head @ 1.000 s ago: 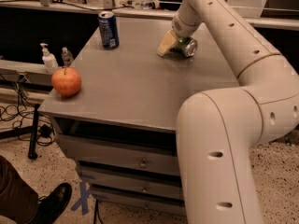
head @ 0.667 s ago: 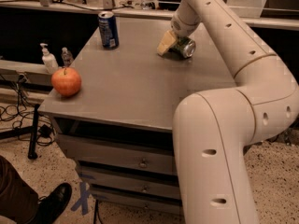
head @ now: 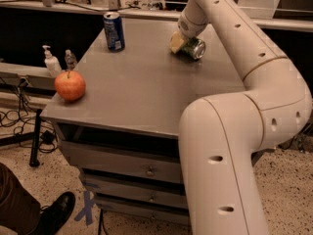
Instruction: Place green can upright
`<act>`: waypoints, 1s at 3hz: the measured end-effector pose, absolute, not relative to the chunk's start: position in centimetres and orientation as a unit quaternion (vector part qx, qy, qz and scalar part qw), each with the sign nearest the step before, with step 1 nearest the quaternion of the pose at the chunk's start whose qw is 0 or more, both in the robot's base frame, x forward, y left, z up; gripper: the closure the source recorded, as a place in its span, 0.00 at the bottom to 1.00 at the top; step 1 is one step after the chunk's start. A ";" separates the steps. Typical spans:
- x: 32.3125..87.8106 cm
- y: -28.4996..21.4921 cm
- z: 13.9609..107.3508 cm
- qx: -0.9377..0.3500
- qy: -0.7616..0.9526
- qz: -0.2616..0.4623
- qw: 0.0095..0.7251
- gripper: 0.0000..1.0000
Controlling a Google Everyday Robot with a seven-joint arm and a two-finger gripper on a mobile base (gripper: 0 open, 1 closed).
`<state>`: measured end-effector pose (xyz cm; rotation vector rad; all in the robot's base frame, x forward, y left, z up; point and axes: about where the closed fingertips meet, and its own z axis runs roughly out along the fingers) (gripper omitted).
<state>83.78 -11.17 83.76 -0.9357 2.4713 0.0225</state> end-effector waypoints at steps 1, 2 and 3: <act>83.8 -11.2 83.8 -0.343 0.906 0.008 0.247 1.00; 82.8 -11.3 87.2 -0.329 0.900 0.034 0.283 1.00; 80.5 -11.7 92.1 -0.301 0.886 0.080 0.342 1.00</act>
Offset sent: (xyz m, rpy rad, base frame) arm -0.0719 -0.0039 0.1144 0.2712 -0.1933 -0.0412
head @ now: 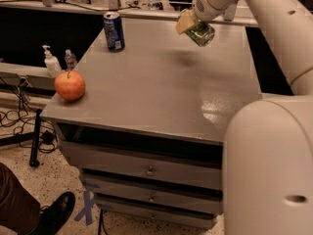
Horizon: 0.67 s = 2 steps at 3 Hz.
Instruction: Place green can upright
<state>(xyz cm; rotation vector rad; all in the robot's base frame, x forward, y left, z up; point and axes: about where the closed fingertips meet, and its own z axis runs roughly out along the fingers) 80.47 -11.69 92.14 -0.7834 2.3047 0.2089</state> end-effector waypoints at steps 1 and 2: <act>77.6 -12.0 95.8 -0.266 0.866 0.142 0.399 1.00; 73.7 -12.1 98.0 -0.217 0.841 0.218 0.445 1.00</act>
Offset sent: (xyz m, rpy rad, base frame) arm -0.1164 0.0115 0.0636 0.7099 -0.2314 -0.0878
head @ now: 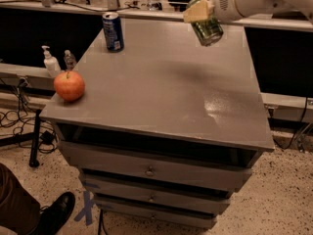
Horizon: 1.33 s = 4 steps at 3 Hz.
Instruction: Place green can upright
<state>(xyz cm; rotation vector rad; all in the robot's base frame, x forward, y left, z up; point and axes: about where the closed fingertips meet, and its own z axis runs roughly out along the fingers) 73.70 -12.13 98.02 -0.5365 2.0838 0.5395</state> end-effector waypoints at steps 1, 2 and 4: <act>69.7 -11.5 99.1 -0.172 0.815 0.275 0.480 1.00; 67.0 -8.7 96.5 -0.138 0.792 0.331 0.493 1.00; 66.3 -4.9 96.9 -0.136 0.775 0.353 0.506 1.00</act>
Offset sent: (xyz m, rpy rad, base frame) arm -0.0707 0.0838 -0.0232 0.5743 -0.2008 -0.1164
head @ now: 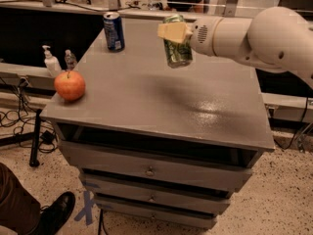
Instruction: Place green can upright
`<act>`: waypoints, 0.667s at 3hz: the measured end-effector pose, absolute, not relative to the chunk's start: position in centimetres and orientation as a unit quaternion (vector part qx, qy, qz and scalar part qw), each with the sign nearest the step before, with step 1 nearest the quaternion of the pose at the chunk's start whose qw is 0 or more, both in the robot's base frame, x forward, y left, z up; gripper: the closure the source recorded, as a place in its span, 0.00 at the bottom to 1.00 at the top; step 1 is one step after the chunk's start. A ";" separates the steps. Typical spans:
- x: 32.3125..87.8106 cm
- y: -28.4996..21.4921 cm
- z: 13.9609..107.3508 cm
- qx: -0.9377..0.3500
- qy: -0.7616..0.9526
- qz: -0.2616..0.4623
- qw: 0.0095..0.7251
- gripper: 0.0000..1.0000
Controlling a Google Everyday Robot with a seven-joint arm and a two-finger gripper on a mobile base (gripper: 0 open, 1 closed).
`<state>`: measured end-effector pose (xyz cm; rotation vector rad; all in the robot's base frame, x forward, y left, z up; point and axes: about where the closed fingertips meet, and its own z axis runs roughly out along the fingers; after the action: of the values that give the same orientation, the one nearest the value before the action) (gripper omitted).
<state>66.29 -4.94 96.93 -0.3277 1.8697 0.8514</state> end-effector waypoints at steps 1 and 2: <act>66.3 -5.1 97.0 -0.139 0.758 0.359 0.527 1.00; 66.6 -6.0 96.2 -0.132 0.725 0.369 0.566 1.00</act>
Offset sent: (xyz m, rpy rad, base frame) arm 0.0023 -0.0221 -0.0090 0.1672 -0.3005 -0.0445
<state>66.58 -6.04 96.19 -0.3096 1.7054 0.8672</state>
